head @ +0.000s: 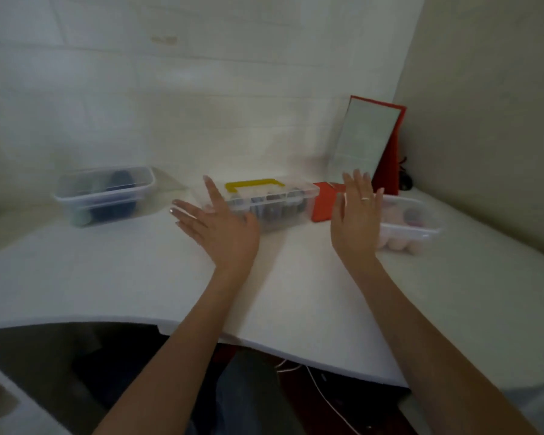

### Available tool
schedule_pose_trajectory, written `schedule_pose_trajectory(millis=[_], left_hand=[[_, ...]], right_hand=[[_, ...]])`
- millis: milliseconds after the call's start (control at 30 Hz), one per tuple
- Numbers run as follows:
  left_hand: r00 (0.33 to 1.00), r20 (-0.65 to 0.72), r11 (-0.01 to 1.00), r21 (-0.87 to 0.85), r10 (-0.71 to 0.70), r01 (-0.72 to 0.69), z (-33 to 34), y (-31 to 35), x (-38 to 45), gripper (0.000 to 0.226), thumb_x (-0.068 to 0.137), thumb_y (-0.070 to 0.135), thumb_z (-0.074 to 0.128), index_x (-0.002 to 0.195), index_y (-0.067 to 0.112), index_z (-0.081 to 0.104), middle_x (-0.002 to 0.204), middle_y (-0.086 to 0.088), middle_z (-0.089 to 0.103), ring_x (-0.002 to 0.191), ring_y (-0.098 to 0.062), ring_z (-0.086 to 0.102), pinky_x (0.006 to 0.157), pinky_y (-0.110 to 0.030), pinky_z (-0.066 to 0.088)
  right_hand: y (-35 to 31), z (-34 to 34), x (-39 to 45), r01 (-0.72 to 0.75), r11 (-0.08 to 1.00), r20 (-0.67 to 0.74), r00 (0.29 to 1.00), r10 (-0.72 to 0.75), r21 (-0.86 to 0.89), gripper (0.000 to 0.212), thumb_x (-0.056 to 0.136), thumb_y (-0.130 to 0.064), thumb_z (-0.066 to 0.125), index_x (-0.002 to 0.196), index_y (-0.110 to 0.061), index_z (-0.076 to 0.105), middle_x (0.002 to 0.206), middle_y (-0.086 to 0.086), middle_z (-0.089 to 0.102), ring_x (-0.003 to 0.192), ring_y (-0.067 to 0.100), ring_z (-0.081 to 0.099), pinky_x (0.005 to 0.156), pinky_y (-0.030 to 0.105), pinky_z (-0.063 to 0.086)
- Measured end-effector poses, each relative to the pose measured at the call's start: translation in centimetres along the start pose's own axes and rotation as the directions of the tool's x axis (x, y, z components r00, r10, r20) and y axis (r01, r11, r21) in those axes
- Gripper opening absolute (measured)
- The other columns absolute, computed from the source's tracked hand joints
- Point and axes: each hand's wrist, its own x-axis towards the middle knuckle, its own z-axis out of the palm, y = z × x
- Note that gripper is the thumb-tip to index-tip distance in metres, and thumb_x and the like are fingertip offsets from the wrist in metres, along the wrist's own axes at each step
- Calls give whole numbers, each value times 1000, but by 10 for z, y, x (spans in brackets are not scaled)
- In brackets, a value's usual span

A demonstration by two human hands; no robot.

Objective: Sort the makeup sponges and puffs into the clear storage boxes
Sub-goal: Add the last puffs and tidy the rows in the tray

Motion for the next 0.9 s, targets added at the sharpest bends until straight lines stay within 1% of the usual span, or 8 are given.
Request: schedule_pose_trajectory(millis=[100,267,400,533,667,733,800,900], left_hand=[[987,42,982,-108,-152,156,16,15,-8,87,85,33,60,151,17,6,150,-35,-11,142,-46,-9,116,-46,-5],[981,-70,982,-59,-183,179,27,23,-10,85,83,33,63,150,13,14,148,-39,-8,142,-46,-9,116,-46,-5],[973,-230,995,97,-13,36,34,31,-13,94,75,37,68,151,23,15,148,-41,-3,140,-52,-4,115,-51,-2],[969,-164,959,245,185,-142,45,31,-11,66,75,20,63,139,23,46,158,-18,5,145,-38,-2,115,-53,-7],[933,-59,914,231,355,-333,62,49,-20,48,82,19,48,128,13,57,147,-17,40,142,-35,22,115,-43,-12],[909,37,909,18,416,-416,73,70,-31,49,86,28,34,126,11,57,132,-16,55,128,-34,44,117,-47,15],[892,215,899,-287,397,-331,87,95,-51,53,91,41,30,132,14,52,129,-11,58,120,-28,52,104,-43,39],[888,293,854,-489,355,-180,106,117,-73,59,92,50,45,139,14,41,135,-6,50,121,-22,50,102,-30,40]], right_hand=[[41,-18,3,-104,992,17,994,105,-70,52,93,-25,26,138,-7,46,145,13,45,140,27,32,117,45,11],[81,-28,-1,-151,978,46,986,159,-147,63,85,-36,17,129,-15,55,135,8,56,130,22,47,115,52,15],[82,-28,-3,-283,954,-3,959,284,-96,62,79,-50,25,127,-25,54,139,-4,50,136,18,37,107,66,-2],[83,-31,-4,-301,953,-118,948,296,-28,63,74,-52,36,119,-14,59,140,10,48,127,31,47,104,54,32],[83,-28,-1,-336,936,-147,925,349,107,58,77,-47,48,119,-6,55,142,18,43,126,35,45,100,47,42],[85,-25,-2,-380,901,-122,904,409,211,56,80,-38,61,125,-8,49,148,15,32,132,32,36,101,44,43],[86,-25,-3,-457,830,-105,854,510,320,60,81,-33,66,130,-10,42,148,12,28,133,29,33,99,38,44],[85,-29,-1,-589,687,-8,757,654,426,66,81,-37,65,135,-15,36,132,9,48,113,24,53,88,28,47]])
